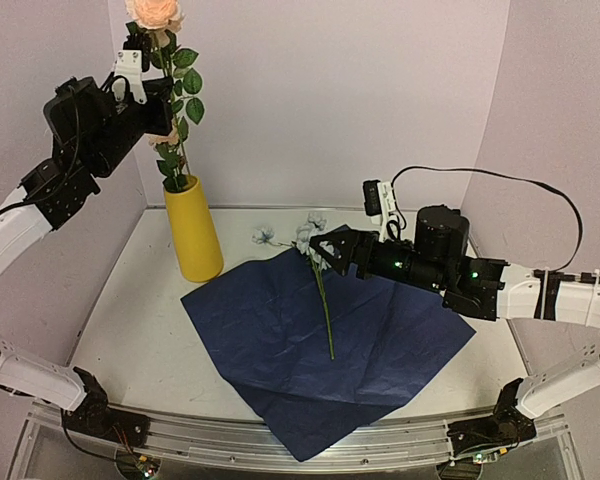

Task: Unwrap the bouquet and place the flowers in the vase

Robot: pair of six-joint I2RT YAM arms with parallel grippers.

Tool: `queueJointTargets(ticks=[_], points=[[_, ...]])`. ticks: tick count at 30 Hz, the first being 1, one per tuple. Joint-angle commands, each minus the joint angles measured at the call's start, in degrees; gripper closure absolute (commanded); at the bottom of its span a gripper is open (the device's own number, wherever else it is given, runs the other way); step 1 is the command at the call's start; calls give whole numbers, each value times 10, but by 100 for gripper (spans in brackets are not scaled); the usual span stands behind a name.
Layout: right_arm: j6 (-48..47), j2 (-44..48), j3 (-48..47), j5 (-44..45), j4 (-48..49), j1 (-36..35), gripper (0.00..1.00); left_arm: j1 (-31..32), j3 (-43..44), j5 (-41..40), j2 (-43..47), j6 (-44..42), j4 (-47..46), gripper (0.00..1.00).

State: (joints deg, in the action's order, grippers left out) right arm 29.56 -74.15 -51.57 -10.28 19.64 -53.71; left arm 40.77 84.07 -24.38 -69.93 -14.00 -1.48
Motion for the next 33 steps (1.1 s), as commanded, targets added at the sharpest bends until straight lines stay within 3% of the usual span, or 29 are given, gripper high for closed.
queueJointTargets(ticks=[1,7,25,33], points=[[-11,7,-14,8,3,-2,20,-31,23,-9,-8,-16,-6,100],[-14,10,-17,9,-5,-2,20,-86,6,19,-17,22,-6,100],[-12,12,-10,14,-11,-2,20,-168,-76,79,-78,199,11,100],[-12,24,-1,19,-11,-2,20,-173,-84,97,-64,204,11,100]])
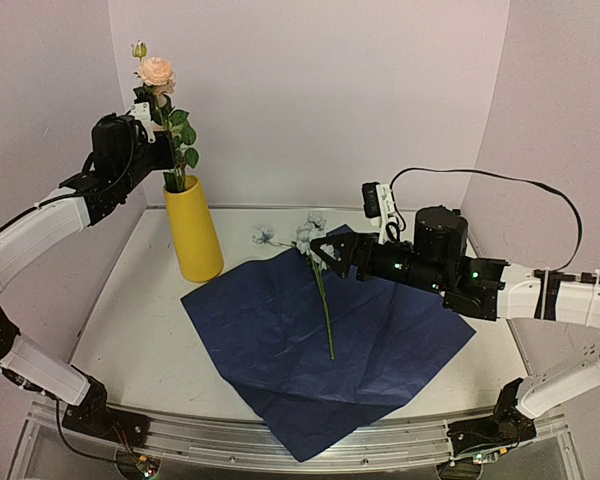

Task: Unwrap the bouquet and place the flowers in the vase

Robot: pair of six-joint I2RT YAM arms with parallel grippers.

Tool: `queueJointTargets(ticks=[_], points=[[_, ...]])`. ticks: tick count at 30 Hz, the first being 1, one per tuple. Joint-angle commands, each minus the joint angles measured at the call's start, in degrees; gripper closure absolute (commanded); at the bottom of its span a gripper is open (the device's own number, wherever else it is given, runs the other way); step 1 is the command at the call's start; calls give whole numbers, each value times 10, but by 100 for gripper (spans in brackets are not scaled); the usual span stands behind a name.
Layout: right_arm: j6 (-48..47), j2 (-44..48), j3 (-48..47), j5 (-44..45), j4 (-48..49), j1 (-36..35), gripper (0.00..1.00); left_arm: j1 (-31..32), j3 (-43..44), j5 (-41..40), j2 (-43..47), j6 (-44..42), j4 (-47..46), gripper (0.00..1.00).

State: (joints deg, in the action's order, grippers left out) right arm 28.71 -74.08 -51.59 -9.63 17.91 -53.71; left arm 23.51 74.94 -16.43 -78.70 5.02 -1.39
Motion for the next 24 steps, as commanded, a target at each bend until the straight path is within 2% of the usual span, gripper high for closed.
queueJointTargets(ticks=[1,8,24], points=[[-4,24,-1,13,6,-2,19,0,9,18,31,11,10,100],[-4,16,-6,11,5,-2,20,0,9,13,48,6,10,100],[1,27,2,12,5,-2,20,-1,-46,-11,-8,27,16,100]])
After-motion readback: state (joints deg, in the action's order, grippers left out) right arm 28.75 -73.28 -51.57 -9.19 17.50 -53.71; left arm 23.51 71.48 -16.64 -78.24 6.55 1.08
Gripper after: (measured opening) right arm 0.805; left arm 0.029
